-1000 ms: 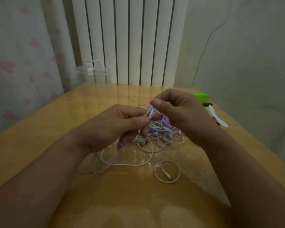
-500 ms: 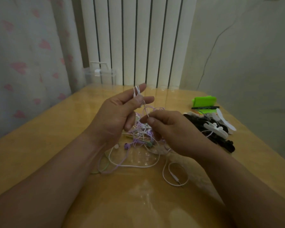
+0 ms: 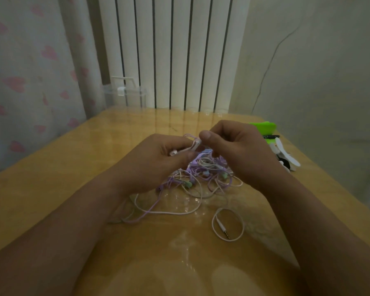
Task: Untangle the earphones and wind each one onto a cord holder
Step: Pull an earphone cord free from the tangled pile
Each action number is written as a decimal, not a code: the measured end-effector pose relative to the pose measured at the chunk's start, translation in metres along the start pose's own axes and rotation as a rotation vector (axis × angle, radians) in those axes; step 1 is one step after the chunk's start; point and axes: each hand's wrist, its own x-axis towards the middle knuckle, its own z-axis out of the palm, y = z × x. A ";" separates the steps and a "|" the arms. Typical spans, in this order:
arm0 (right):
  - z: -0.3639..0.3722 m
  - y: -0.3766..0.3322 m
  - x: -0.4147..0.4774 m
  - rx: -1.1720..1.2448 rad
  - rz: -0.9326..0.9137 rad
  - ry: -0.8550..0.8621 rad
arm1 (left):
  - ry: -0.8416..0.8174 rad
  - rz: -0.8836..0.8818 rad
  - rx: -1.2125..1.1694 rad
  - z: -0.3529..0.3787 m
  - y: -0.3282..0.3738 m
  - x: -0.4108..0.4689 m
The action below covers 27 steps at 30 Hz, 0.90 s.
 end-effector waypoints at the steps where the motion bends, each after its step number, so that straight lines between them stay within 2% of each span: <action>1: -0.001 0.001 0.000 0.025 0.004 -0.006 | -0.022 -0.021 -0.098 -0.003 0.002 0.000; 4: -0.003 0.003 0.001 0.141 0.054 -0.051 | -0.139 -0.106 -0.446 -0.012 0.002 0.001; 7: 0.000 0.005 0.000 0.216 0.096 -0.103 | -0.226 -0.102 -0.702 -0.011 -0.002 0.000; 9: 0.005 0.005 -0.002 0.222 0.109 -0.133 | -0.186 -0.088 -0.778 -0.007 -0.004 0.001; 11: 0.013 0.005 -0.004 0.191 0.127 -0.185 | -0.068 -0.105 -0.799 -0.006 -0.004 0.003; 15: 0.029 0.002 -0.008 0.121 0.104 -0.295 | 0.191 -0.148 -0.685 -0.003 -0.005 0.007; 19: 0.030 0.000 -0.009 0.018 0.103 -0.310 | 0.286 -0.125 -0.486 0.003 0.002 0.006; 23: 0.025 0.001 -0.008 0.004 0.083 -0.293 | 0.280 -0.056 -0.171 0.007 -0.004 0.006; 27: 0.014 0.009 -0.004 -0.089 0.061 -0.197 | 0.232 -0.018 0.091 0.003 -0.015 0.004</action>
